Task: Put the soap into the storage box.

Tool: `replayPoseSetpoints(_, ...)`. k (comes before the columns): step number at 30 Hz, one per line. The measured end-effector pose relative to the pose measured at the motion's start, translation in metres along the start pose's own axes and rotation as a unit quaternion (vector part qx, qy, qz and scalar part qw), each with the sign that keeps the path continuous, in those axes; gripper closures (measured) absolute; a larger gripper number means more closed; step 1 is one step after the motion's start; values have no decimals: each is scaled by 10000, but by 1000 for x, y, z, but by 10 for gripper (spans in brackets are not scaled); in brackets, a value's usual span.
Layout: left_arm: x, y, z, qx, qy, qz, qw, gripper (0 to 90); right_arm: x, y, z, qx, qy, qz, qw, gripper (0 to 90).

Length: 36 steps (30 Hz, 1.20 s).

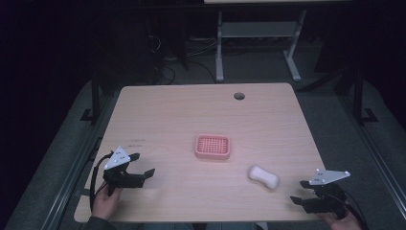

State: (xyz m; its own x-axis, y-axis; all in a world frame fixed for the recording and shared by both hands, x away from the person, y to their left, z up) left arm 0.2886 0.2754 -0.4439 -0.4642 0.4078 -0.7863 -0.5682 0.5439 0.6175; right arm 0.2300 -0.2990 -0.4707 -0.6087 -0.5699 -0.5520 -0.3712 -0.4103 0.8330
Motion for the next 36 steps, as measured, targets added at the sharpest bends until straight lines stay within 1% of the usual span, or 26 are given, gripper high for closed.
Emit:
replayPoseSetpoints(2,-1,0,0,-7,-52,-2,10000,146,-2,-2,2,0,18,18,10000,314)
replayPoseSetpoints(5,0,0,0,9,-29,2,10000,145,-4,-3,4,-9,57,30,10000,317)
replayPoseSetpoints(6,0,0,0,0,-10,7,10000,145,-5,-3,4,20,111,34,9999,317)
replayPoseSetpoints(9,0,1,1,-1,-30,-1,10000,145,-8,-4,4,6,107,44,9999,317)
replayPoseSetpoints(10,0,1,2,-21,-19,-3,10000,145,-11,-4,6,31,181,101,9998,317)
replayPoseSetpoints(11,0,1,2,-21,-19,-3,10000,145,-11,-4,6,31,181,101,9998,317)
replayPoseSetpoints(12,0,1,2,-28,-23,-12,10000,145,-14,-5,7,46,234,224,9995,317)
replayPoseSetpoints(13,0,1,2,-28,-23,-12,10000,145,-14,-5,7,46,234,224,9995,317)
replayPoseSetpoints(14,0,2,2,-39,-30,-3,10000,146,-18,-7,6,56,297,285,9991,316)
replayPoseSetpoints(15,0,2,2,-39,-30,-3,10000,146,-19,-7,6,51,293,306,9991,316)
replayPoseSetpoints(18,0,2,2,-39,-12,-24,10000,145,-23,-5,6,41,331,311,9990,316)
replayPoseSetpoints(19,0,2,2,-44,2,-28,10000,146,-24,-4,7,37,296,313,9991,316)
replayPoseSetpoints(20,0,2,2,-43,-37,-9,10000,145,-25,-4,6,44,322,291,9990,316)
replayPoseSetpoints(21,0,2,2,-43,-37,-9,10000,145,-27,-3,6,65,360,279,9989,316)
replayPoseSetpoints(23,0,1,2,-38,-18,-11,10000,145,-28,-3,7,69,358,269,9990,316)
replayPoseSetpoints(26,0,2,1,-42,0,-26,10000,146,-35,-5,9,125,466,310,9984,317)
replayPoseSetpoints(33,0,3,2,-48,12,-36,10000,146,-46,-8,11,87,576,344,9977,321)
replayPoseSetpoints(34,0,3,3,-51,-12,-46,10000,145,-50,-9,12,94,643,397,9971,322)
replayPoseSetpoints(35,0,3,3,-51,-12,-46,10000,146,-50,-9,12,94,643,397,9971,322)
replayPoseSetpoints(36,0,3,2,-47,18,-40,10000,145,-55,-9,13,83,684,426,9967,322)
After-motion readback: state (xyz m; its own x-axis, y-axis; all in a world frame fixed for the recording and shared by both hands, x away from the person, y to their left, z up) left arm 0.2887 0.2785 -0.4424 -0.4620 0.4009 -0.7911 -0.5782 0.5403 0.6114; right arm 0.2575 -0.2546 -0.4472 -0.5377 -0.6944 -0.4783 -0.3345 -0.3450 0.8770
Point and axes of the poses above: each handheld gripper's, and its own axes: y roughly backward along the jaws, x roughly out of its underside, z roughly to its left, the point moved 2 cm from there along -y, roughly forward along the jaws, and after that the axes turned 5 degrees about z, right-handed, at the moved point
